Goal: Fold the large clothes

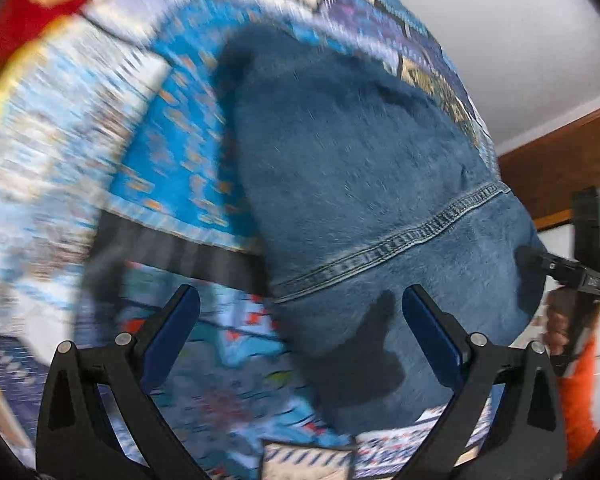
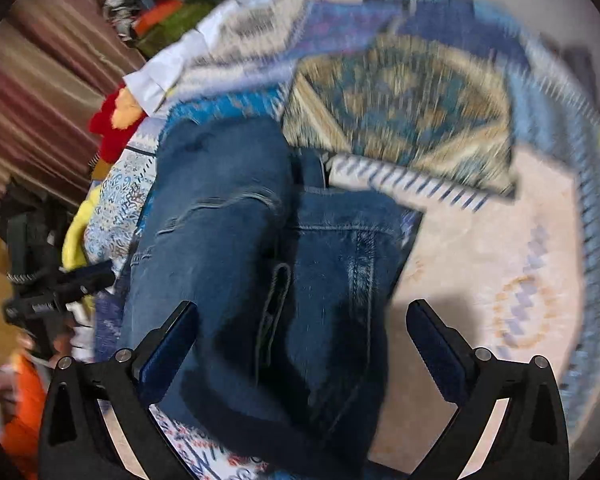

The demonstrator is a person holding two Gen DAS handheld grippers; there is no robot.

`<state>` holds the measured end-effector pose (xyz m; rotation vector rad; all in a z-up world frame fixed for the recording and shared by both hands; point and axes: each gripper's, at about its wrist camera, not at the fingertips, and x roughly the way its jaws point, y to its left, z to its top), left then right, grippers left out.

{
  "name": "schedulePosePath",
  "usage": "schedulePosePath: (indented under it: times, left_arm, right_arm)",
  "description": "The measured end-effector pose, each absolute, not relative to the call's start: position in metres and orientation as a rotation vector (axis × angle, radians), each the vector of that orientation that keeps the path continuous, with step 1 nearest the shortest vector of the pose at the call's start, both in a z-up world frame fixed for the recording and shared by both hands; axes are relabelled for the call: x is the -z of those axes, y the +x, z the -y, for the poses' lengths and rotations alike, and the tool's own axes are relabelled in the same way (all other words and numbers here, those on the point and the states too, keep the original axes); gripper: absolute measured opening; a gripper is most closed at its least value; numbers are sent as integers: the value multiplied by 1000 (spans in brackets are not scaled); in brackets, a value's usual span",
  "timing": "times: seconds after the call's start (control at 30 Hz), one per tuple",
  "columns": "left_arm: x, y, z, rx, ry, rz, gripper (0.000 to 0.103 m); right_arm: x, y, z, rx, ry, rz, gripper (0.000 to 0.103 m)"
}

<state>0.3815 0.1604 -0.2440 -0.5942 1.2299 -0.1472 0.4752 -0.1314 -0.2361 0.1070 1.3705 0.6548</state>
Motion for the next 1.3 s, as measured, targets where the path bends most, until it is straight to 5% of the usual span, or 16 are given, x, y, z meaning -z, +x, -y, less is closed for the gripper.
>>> schedulePosePath:
  times: [0.37,0.47,0.6,0.67,1.1,1.3]
  left_arm:
    - [293,425,-143,272,-829,-1244,103]
    - [282,425,-137,232,-785,-1208,99]
    - [258,419,-136,229,-725,-1178,72]
    - [240,416,-137,235,-695,-1156,65]
    - [81,389,-176,162,-458,-896,64]
    - [79,373,-207,84,-361,-900,64]
  right_arm:
    - [291,500,92,-779,256,-1541,103]
    - [292,500,89,-770,293,-1531,95]
    - [279,494,86,-776,258,-1490,71]
    - [266,491,82,-765,231,-1467,66]
    - [148,471,28,-813,259,-1246,61]
    - [142,454,-11,-844,263,-1191,61]
